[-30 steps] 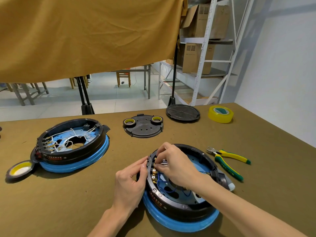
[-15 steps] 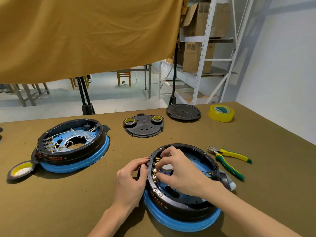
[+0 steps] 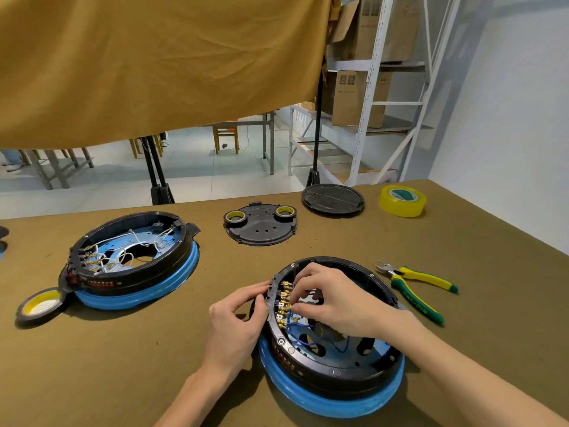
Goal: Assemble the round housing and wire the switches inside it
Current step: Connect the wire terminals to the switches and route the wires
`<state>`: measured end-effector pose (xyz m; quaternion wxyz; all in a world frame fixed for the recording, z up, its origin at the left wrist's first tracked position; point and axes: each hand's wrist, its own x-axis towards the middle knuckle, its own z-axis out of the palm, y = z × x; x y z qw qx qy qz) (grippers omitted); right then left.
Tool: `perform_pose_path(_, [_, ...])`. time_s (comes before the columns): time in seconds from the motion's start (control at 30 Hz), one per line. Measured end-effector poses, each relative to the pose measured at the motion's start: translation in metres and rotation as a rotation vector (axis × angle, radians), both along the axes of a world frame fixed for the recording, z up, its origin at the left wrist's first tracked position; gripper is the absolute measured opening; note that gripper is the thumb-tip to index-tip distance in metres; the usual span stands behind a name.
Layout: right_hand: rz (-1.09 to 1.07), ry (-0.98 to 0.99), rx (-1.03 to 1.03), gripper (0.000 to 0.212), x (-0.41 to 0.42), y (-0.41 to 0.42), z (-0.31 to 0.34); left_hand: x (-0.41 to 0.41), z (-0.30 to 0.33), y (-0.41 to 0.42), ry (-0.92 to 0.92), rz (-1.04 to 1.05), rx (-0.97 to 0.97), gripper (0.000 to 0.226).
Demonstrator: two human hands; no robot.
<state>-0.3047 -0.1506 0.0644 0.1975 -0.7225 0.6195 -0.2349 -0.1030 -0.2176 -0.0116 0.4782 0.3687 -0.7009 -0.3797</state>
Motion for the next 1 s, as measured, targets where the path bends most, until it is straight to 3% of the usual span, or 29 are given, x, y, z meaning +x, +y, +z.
perform_pose_path(0.6, [-0.099, 0.048, -0.070, 0.011, 0.016, 0.001, -0.005, 0.000, 0.002, 0.004, 0.001, 0.003, -0.012, 0.025])
perform_pose_path(0.73, [-0.096, 0.028, -0.064, 0.011, 0.015, 0.001, -0.006, -0.001, 0.003, 0.008, -0.070, 0.016, -0.139, 0.024])
perform_pose_path(1.0, [-0.069, -0.002, -0.053, 0.013, 0.008, 0.000, -0.003, -0.002, 0.005, 0.010, -0.095, 0.033, -0.169, 0.025])
